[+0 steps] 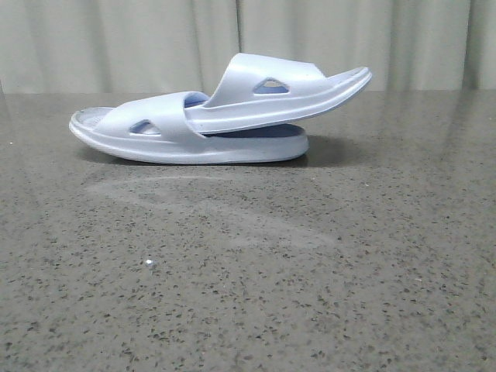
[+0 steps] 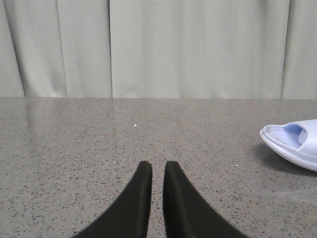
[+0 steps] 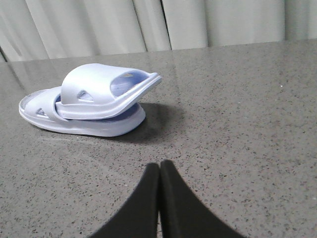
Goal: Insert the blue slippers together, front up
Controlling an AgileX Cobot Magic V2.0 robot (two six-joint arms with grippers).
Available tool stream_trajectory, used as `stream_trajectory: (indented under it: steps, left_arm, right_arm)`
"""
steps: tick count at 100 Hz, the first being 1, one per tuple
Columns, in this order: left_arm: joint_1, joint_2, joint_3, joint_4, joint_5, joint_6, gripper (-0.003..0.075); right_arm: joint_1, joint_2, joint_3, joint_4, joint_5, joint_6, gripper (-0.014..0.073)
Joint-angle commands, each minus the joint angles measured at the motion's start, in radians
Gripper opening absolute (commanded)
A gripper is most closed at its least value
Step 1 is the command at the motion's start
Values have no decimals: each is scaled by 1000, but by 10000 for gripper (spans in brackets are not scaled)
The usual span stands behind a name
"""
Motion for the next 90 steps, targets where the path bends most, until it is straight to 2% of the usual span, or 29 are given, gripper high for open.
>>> stream_trajectory:
  steps: [1, 79, 90]
  left_arm:
    - [2, 7, 10, 3, -70, -10, 15]
    - [2, 7, 10, 3, -70, -10, 15]
    - [2, 7, 10, 3, -70, -10, 15]
  right_arm:
    - [2, 4, -27, 44, 2, -6, -85]
    - [2, 4, -27, 44, 2, -6, -85]
    - [2, 4, -27, 44, -43, -6, -85]
